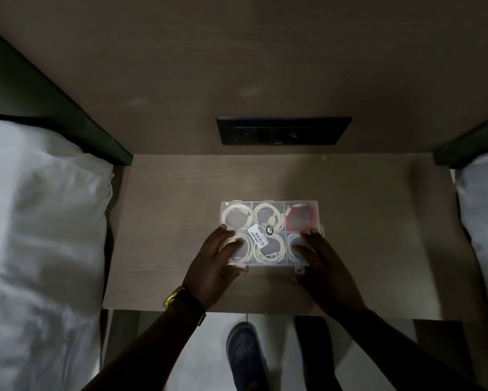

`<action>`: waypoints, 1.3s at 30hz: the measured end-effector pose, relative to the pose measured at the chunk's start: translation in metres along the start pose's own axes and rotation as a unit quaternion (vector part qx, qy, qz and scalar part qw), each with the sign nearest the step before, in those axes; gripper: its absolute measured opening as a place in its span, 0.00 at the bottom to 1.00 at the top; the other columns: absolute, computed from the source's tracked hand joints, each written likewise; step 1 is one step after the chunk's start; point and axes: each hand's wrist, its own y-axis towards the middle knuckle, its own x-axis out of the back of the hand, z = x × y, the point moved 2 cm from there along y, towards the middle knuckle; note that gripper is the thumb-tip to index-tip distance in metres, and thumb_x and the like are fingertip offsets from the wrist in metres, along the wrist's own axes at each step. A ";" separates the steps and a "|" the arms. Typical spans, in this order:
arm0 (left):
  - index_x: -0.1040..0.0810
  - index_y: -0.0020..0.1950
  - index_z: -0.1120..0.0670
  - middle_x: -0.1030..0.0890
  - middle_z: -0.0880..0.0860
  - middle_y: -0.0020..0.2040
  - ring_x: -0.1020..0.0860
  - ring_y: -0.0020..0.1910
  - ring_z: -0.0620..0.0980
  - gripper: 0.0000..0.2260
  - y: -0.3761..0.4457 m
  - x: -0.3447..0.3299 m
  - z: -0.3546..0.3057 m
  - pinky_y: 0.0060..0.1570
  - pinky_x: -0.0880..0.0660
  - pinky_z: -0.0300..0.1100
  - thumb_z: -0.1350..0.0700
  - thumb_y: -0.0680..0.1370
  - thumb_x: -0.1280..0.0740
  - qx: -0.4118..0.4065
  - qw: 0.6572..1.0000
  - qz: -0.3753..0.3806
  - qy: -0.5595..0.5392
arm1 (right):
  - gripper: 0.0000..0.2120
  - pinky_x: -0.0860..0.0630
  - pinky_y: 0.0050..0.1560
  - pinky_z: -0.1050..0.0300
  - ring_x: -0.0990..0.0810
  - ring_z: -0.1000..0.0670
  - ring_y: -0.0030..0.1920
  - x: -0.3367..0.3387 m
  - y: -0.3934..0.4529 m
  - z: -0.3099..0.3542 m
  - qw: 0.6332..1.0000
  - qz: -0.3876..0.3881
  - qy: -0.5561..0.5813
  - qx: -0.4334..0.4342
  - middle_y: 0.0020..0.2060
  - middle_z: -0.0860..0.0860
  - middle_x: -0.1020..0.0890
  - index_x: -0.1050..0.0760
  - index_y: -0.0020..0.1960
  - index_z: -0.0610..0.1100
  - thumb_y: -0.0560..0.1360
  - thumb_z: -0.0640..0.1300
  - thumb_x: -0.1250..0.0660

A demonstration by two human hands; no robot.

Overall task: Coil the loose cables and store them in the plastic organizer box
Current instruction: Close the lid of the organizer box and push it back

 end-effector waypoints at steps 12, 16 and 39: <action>0.34 0.75 0.51 0.24 0.59 0.67 0.36 0.74 0.59 0.28 -0.003 -0.013 0.005 0.68 0.30 0.50 0.48 0.77 0.31 -0.081 0.987 0.003 0.141 | 0.20 0.32 0.68 0.41 0.30 0.35 0.70 -0.025 0.000 -0.015 0.993 -0.018 -0.114 0.016 0.67 0.40 0.23 0.21 0.63 0.39 0.74 0.47 0.35; 0.35 0.75 0.51 0.26 0.60 0.69 0.39 0.76 0.58 0.27 -0.006 -0.019 0.005 0.68 0.30 0.49 0.48 0.78 0.33 -0.066 0.990 -0.013 0.123 | 0.21 0.30 0.65 0.41 0.27 0.34 0.67 -0.021 0.003 -0.011 0.990 -0.010 -0.140 0.020 0.65 0.40 0.21 0.21 0.62 0.39 0.73 0.49 0.36; 0.27 0.70 0.53 0.32 0.60 0.71 0.30 0.68 0.60 0.27 0.132 0.009 0.003 0.64 0.27 0.48 0.61 0.72 0.26 0.038 0.999 0.022 0.025 | 0.22 0.28 0.67 0.46 0.34 0.41 0.74 0.026 0.113 -0.038 0.998 -0.007 -0.059 -0.032 0.75 0.43 0.33 0.27 0.69 0.42 0.76 0.36 0.31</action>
